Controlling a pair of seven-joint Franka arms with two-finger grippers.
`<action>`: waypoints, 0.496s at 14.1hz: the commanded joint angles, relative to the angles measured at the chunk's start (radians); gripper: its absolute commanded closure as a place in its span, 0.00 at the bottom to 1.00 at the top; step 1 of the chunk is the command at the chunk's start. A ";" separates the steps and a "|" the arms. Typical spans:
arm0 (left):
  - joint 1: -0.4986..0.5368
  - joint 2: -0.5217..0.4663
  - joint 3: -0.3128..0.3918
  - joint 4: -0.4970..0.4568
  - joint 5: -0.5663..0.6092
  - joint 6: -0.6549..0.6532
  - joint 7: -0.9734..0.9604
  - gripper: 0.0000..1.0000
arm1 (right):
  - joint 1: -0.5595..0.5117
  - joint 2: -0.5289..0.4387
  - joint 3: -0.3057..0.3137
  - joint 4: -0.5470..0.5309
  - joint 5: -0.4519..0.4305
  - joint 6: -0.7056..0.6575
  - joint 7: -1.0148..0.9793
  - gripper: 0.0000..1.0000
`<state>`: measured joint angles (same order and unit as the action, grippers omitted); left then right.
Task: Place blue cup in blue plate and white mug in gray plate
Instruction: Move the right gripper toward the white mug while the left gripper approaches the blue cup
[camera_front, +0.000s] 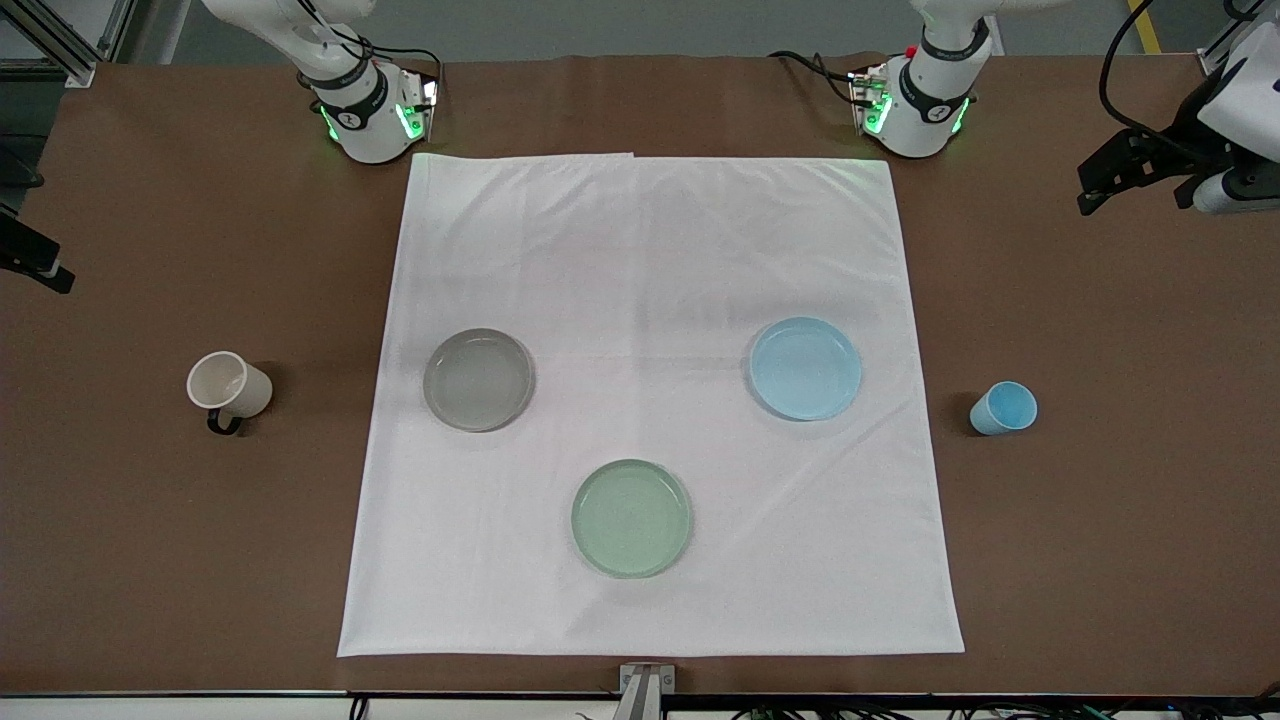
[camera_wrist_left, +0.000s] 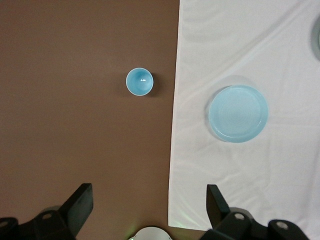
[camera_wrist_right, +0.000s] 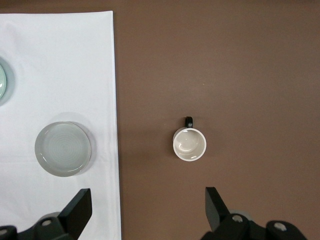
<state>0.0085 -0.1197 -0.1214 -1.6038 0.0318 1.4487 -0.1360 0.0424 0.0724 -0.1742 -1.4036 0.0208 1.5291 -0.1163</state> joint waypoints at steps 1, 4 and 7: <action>0.008 -0.014 0.003 0.007 -0.018 -0.033 0.048 0.00 | -0.003 0.004 0.007 -0.006 -0.009 -0.010 0.001 0.00; 0.008 0.027 0.005 0.033 -0.007 -0.031 0.067 0.00 | 0.002 0.000 0.009 -0.021 -0.010 -0.015 0.000 0.00; 0.033 0.099 0.022 0.024 -0.003 -0.002 0.079 0.00 | 0.014 -0.002 0.012 -0.025 -0.012 -0.010 0.000 0.00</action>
<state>0.0184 -0.0822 -0.1090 -1.5993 0.0318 1.4373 -0.0812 0.0461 0.0846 -0.1682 -1.4125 0.0208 1.5171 -0.1171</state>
